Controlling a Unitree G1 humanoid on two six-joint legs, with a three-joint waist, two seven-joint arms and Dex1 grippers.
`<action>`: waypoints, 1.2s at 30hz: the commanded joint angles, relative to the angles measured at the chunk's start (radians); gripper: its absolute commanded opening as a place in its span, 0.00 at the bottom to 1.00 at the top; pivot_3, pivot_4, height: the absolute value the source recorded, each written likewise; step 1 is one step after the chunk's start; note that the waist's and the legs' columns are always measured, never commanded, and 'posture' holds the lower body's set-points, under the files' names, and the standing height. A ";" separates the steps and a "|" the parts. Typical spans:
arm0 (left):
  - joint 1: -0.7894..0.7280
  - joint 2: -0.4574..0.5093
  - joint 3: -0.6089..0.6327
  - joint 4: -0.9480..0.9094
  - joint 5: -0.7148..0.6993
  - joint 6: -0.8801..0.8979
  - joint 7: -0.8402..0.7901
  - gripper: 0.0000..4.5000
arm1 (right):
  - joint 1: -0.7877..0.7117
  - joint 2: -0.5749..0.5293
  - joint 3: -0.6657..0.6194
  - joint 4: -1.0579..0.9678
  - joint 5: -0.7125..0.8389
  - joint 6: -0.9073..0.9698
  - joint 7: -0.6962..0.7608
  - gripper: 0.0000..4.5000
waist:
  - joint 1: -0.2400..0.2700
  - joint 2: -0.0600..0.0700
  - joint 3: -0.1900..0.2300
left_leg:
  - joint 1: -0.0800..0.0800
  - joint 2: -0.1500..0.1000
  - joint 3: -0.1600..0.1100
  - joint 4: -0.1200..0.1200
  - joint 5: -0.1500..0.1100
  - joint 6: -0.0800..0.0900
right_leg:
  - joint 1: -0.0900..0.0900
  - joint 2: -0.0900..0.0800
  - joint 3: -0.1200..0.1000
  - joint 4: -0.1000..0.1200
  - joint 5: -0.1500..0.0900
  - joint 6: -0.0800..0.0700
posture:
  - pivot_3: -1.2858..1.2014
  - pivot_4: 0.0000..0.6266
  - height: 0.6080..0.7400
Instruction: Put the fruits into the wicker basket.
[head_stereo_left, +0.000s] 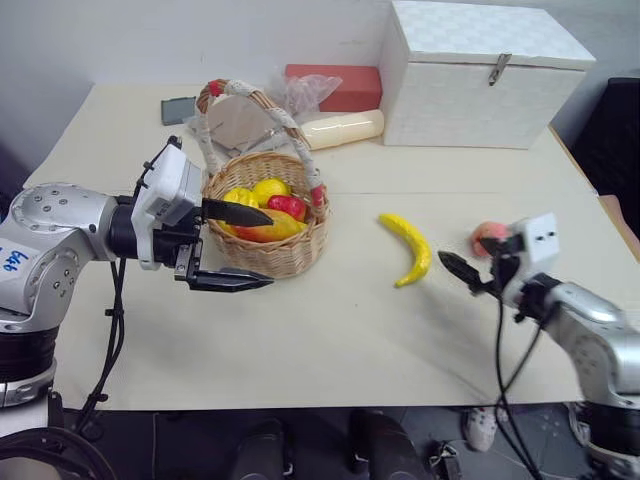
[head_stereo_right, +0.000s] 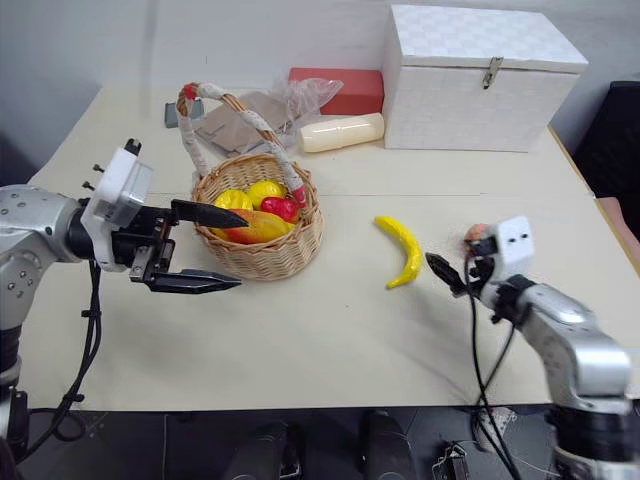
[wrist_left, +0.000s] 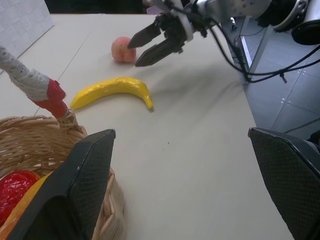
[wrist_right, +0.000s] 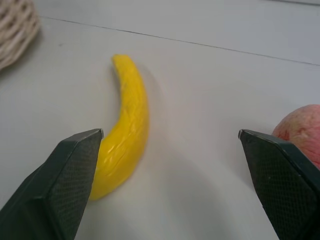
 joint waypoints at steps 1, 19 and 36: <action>-0.021 0.005 0.016 -0.020 -0.007 -0.005 0.015 0.99 | -0.058 0.064 0.041 0.035 -0.025 0.015 -0.049 1.00 | 0.001 0.000 0.000 | 0.000 0.000 0.000 0.000 0.000 0.000 | 0.000 0.001 0.000 0.000 0.000 0.000 | 0.52 0.24 1.00; -0.008 0.012 0.053 -0.025 -0.015 0.003 0.092 1.00 | -0.115 0.082 0.194 0.129 -0.214 -0.077 -0.018 0.38 | -0.009 0.000 0.000 | 0.000 0.003 -0.001 0.000 0.001 -0.003 | 0.000 0.004 0.000 0.001 -0.001 -0.002 | 0.52 0.24 1.00; 0.135 0.150 0.370 -0.020 -0.157 0.179 0.166 1.00 | -0.275 0.071 0.176 -0.278 0.289 0.310 0.201 0.20 | -0.036 0.000 0.001 | 0.005 0.008 0.000 -0.001 -0.001 -0.008 | -0.001 0.006 0.000 0.004 -0.004 -0.008 | 0.52 0.24 1.00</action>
